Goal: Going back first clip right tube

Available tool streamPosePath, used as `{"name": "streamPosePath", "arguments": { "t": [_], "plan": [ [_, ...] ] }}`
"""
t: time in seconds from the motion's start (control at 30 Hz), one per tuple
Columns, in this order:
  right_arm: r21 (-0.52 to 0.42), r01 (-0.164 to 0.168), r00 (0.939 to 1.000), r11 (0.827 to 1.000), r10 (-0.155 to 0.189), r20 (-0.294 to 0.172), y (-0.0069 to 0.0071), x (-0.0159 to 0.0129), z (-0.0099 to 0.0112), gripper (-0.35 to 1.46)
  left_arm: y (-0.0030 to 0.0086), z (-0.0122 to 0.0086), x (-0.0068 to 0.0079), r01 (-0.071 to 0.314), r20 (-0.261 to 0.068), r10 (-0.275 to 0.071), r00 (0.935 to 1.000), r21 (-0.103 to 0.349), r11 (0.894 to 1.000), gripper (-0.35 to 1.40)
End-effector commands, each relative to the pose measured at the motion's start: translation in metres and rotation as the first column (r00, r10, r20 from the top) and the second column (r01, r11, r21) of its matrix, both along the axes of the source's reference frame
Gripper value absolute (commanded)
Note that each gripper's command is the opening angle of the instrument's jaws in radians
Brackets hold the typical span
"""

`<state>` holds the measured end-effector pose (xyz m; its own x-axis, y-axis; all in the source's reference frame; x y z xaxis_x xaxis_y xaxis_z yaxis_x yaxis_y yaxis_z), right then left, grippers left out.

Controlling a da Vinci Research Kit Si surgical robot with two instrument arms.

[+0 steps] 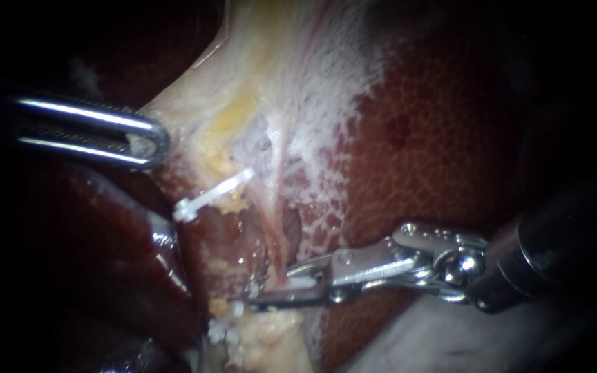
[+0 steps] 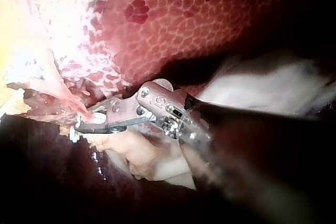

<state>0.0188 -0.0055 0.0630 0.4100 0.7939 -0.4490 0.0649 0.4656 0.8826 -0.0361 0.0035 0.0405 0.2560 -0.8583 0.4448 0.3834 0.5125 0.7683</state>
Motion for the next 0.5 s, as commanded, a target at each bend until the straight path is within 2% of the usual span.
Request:
{"name": "streamPosePath", "arguments": {
  "t": [0.03,0.33,0.4,0.5],
  "plan": [
    [-0.001,0.000,1.0000,1.000,0.000,0.000,0.0000,0.0000,0.0000,-0.35,0.0000,0.0000,0.0000,0.000,0.000,0.000,1.0000,0.000,1.000,-0.35],
    [-0.007,0.001,1.0000,1.000,-0.001,-0.002,0.0000,0.0001,0.0001,-0.35,0.0000,0.0000,0.0000,0.000,-0.001,0.000,1.0000,-0.001,1.000,-0.35],
    [-0.025,0.011,0.9998,1.000,-0.012,-0.016,0.0000,0.0001,0.0001,-0.35,-0.0001,0.0000,0.0000,0.001,-0.001,-0.001,1.0000,-0.001,1.000,-0.35],
    [-0.050,0.009,0.9984,0.999,-0.012,-0.056,0.0000,0.0006,0.0001,0.09,-0.0001,0.0000,0.0000,0.000,-0.001,0.000,1.0000,-0.001,1.000,-0.35]
  ]
}}
